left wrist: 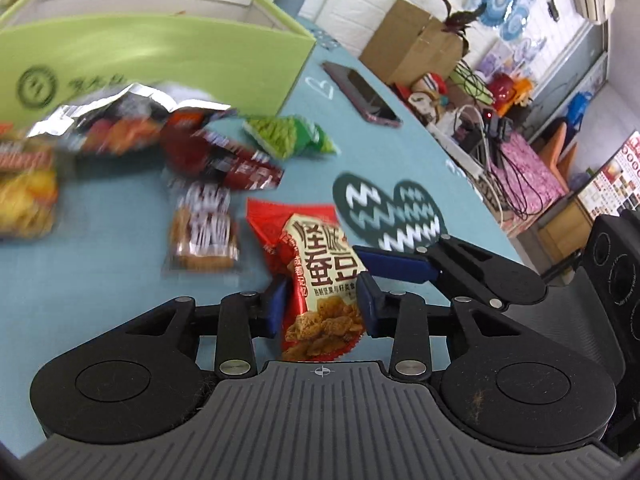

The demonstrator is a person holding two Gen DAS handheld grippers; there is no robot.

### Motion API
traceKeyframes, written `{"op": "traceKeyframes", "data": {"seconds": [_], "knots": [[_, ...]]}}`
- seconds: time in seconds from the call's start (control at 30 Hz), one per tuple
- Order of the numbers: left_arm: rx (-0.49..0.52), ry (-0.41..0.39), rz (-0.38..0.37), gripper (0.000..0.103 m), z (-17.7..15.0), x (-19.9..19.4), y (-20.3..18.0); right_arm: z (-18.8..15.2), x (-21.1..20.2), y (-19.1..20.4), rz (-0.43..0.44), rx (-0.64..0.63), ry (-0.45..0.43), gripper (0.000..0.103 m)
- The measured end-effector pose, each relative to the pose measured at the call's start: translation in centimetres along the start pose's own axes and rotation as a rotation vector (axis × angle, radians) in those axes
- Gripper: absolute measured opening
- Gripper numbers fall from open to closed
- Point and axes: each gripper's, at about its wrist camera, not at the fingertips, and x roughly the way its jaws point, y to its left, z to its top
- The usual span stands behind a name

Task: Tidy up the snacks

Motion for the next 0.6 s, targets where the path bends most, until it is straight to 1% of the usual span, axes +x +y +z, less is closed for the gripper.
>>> {"op": "traceKeyframes", "data": {"seconds": [0.07, 0.1, 0.13, 0.2, 0.23, 0.27, 0.33, 0.4, 0.5, 0.6], "knots": [[-0.016, 0.0, -0.005, 0.017, -2.0, -1.2, 0.1, -1.0, -0.7, 1.2, 0.019, 0.019, -0.013, 0.1], [-0.023, 0.001, -0.003, 0.021, -2.9, -1.5, 0.1, -1.5, -1.0, 1.9, 0.031, 0.017, -0.013, 0.1], [-0.03, -0.006, -0.006, 0.021, -3.9, -2.0, 0.1, -1.9, -1.3, 2.5, 0.038, 0.009, -0.012, 0.1], [-0.022, -0.021, -0.006, 0.024, -5.0, -2.9, 0.0, -2.6, -1.9, 3.4, 0.023, 0.003, -0.012, 0.1], [-0.02, -0.026, -0.003, 0.028, -5.2, -3.2, 0.0, -2.8, -2.1, 3.9, 0.007, 0.015, -0.016, 0.1], [-0.021, -0.037, 0.007, 0.032, -5.2, -3.5, 0.0, -2.9, -2.6, 4.1, -0.013, 0.028, -0.026, 0.1], [-0.028, -0.074, 0.033, 0.059, -5.0, -4.3, 0.2, -3.1, -3.4, 4.4, -0.057, 0.05, -0.056, 0.1], [-0.027, -0.117, 0.053, 0.068, -4.6, -5.0, 0.3, -3.1, -4.0, 4.3, -0.082, 0.079, -0.071, 0.1], [-0.04, -0.119, 0.058, 0.068, -3.8, -4.8, 0.6, -2.9, -3.7, 3.8, -0.078, 0.136, -0.072, 0.1], [-0.075, -0.109, 0.04, 0.067, -3.1, -4.2, 1.4, -2.4, -3.2, 3.8, -0.09, 0.138, -0.072, 0.1]]}}
